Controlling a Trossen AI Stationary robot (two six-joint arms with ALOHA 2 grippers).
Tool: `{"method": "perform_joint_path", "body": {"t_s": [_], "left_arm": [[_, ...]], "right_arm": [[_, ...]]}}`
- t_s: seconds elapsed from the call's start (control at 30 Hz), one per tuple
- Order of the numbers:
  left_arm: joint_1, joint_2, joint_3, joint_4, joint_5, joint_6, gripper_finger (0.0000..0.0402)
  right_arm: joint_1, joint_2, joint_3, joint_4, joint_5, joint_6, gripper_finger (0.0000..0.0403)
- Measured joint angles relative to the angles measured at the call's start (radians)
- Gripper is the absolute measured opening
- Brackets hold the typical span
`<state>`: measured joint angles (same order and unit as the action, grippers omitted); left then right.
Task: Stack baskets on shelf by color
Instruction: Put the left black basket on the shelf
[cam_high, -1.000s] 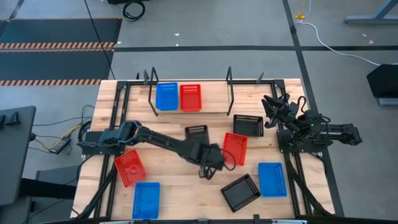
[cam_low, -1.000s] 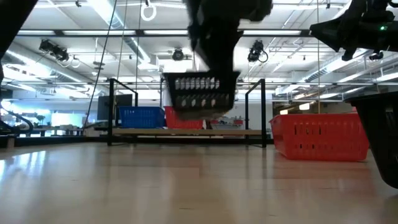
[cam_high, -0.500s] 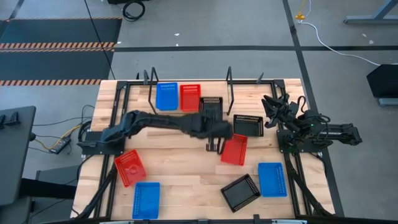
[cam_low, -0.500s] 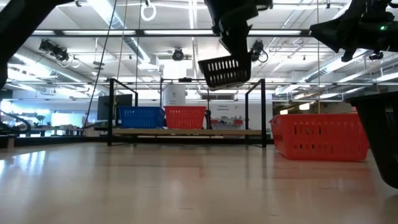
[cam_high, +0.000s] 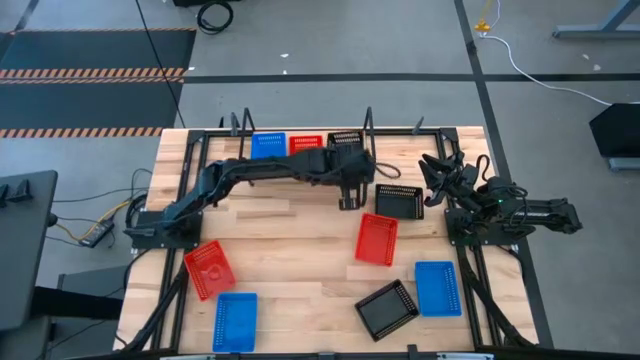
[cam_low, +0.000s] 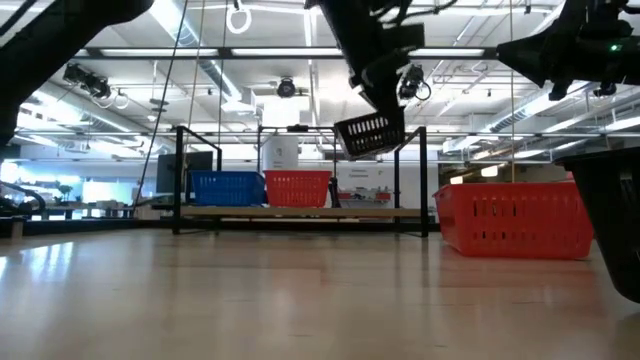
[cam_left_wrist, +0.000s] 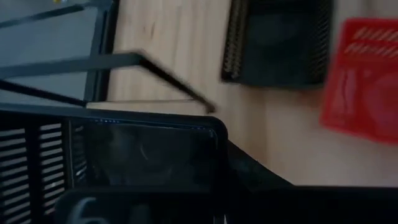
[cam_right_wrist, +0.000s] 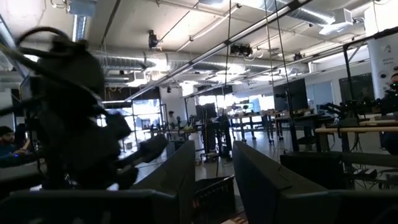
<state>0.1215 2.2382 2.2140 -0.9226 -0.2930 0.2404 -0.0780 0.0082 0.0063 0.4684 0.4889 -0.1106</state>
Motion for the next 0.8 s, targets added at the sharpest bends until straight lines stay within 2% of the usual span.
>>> {"method": "perform_joint_path", "body": {"t_s": [0.23,0.3,0.6,0.8], "left_arm": [[0.071,0.05,0.001,0.097,0.053,0.041,0.0009],[0.086,0.062,-0.001,0.08,0.076,0.042,0.0009],[0.097,0.12,0.0,0.131,0.096,0.06,0.001],[0.097,0.134,0.0,0.121,0.102,0.056,0.0029]], "right_arm": [[0.0,0.0,0.0,-0.026,-0.002,0.007,0.0114],[0.0,0.0,0.0,-0.039,-0.003,0.017,0.0114],[0.0,0.003,0.0,-0.098,-0.002,0.032,0.0114],[0.0,0.003,0.0,-0.097,0.012,0.032,0.0114]]}}
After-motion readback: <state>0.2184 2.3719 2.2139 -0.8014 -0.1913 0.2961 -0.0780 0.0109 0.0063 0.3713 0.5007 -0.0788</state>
